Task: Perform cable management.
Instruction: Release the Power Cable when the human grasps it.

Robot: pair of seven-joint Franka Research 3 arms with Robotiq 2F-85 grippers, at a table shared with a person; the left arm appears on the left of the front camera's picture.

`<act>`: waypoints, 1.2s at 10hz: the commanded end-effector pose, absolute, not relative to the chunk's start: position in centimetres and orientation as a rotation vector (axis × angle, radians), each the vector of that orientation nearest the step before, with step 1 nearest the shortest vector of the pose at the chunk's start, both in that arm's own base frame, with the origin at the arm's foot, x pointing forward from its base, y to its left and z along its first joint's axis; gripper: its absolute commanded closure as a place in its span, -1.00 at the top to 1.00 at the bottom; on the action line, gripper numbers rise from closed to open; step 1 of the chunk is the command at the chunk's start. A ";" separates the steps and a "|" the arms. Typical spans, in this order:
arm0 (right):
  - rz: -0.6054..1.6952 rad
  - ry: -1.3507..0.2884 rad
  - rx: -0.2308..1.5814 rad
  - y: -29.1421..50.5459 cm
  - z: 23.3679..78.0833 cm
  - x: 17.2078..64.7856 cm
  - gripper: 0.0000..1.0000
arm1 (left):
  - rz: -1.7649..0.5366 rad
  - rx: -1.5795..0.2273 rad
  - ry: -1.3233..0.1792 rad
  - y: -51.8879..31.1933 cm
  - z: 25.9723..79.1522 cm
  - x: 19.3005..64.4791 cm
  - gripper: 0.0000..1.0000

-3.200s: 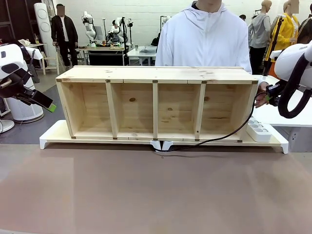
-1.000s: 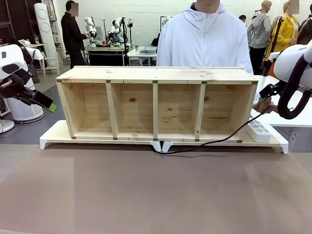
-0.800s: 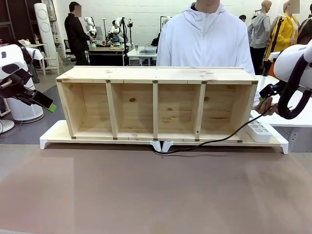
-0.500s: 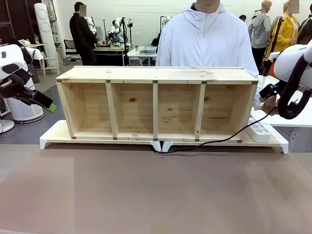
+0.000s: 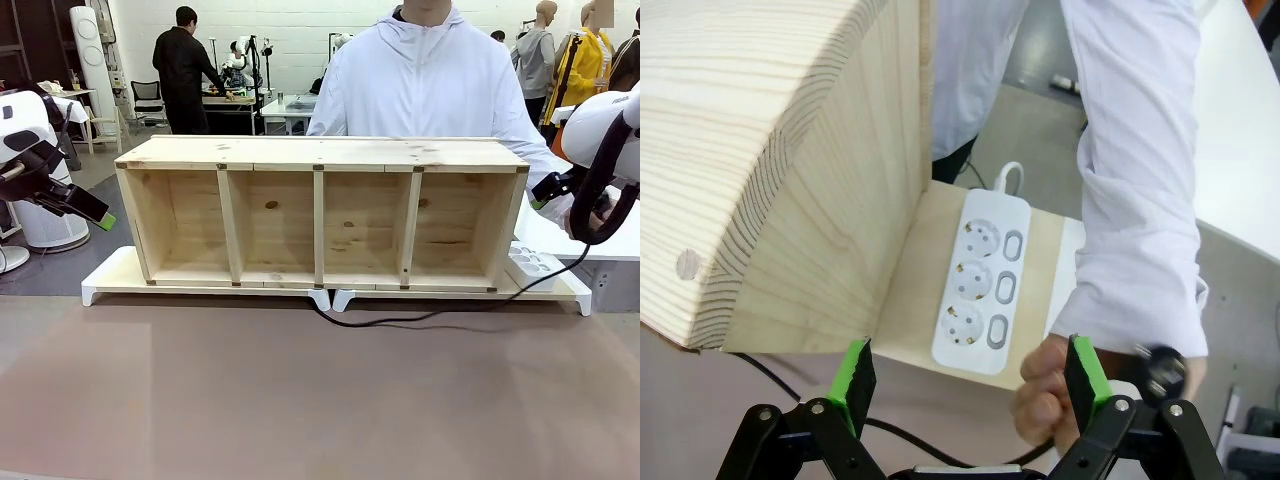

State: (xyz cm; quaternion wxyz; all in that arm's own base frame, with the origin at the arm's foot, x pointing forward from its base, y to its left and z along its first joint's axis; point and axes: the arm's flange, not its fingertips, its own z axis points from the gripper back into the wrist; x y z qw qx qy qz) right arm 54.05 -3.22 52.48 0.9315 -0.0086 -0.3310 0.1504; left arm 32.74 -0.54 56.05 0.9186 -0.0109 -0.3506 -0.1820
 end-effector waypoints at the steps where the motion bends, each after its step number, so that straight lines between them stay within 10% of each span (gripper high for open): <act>1: 0.302 -0.679 -0.011 -3.3 52.5 54.0 0.96 | -0.363 -0.033 -0.721 -0.6 56.1 32.7 1.00; 12: 0.302 -0.679 -0.011 -3.3 52.5 54.0 0.96 | -0.363 -0.033 -0.721 -0.6 56.1 32.7 1.00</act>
